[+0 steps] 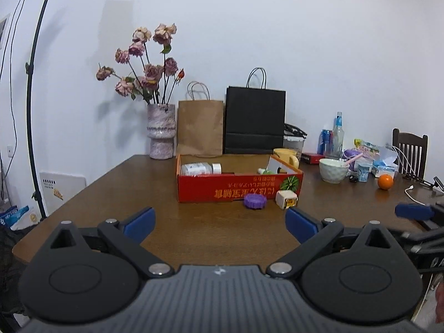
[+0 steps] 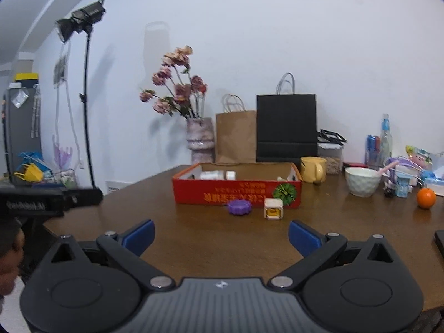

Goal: Organize rigid objects
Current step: 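Open both tools and withdraw them from the box toward the purple cap, then grasp the purple cap with the left tool while the right tool grasps the cream cube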

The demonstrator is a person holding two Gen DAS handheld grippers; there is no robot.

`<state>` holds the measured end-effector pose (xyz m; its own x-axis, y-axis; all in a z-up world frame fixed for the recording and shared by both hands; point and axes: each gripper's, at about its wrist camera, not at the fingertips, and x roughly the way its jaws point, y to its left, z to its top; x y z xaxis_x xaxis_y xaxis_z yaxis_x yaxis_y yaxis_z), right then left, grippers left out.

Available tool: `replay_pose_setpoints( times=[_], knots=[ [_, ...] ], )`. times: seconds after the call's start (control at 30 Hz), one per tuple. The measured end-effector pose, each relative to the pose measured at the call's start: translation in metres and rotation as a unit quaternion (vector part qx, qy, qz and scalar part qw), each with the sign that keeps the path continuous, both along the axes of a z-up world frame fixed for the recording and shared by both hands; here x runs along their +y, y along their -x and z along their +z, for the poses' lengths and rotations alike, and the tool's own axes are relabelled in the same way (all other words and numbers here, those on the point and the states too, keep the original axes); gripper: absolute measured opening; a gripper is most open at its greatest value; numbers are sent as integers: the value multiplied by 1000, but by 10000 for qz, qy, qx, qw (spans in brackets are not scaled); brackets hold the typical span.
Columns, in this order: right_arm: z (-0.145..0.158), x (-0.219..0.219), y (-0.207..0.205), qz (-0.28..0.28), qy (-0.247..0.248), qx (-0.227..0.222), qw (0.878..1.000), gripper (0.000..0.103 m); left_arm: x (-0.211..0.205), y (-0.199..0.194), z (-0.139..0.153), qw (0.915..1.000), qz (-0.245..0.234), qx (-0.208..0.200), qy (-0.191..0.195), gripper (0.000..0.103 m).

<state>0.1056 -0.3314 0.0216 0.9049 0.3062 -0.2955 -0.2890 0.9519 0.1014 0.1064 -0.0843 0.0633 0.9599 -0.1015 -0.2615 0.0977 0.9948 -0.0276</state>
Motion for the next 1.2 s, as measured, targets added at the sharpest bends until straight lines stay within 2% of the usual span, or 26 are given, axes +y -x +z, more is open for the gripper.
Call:
replay_pose_setpoints(
  times=[0.27,0.63,0.77,0.9,0.97,1.1,1.2],
  knots=[
    [-11,-9,-35,-134,-52,203,9997,102,-13,-33,-13,9994,-172,315,-30,102],
    [-24,-21,-151,-178,-80,789,9967,89,-37,-149,-36,9938,-540,965,-106,101],
    [-28,-19,-201,-118,45,1007,9948,82,-47,-198,-46,9894,-729,1252,-108,97],
    [-35,-16,-255,-111,166,1279,9916,76,-56,-248,-59,9826,-888,1623,-150,84],
    [-41,-13,-280,-93,229,1447,9892,70,-62,-272,-68,9783,-991,1797,-291,79],
    [-56,-11,-321,-9,68,1864,9824,66,-73,-305,-84,9699,-1233,2059,-420,80],
    [-67,-6,-337,50,47,2040,9789,61,-79,-322,-91,9674,-1296,2123,-472,76]
  ],
)
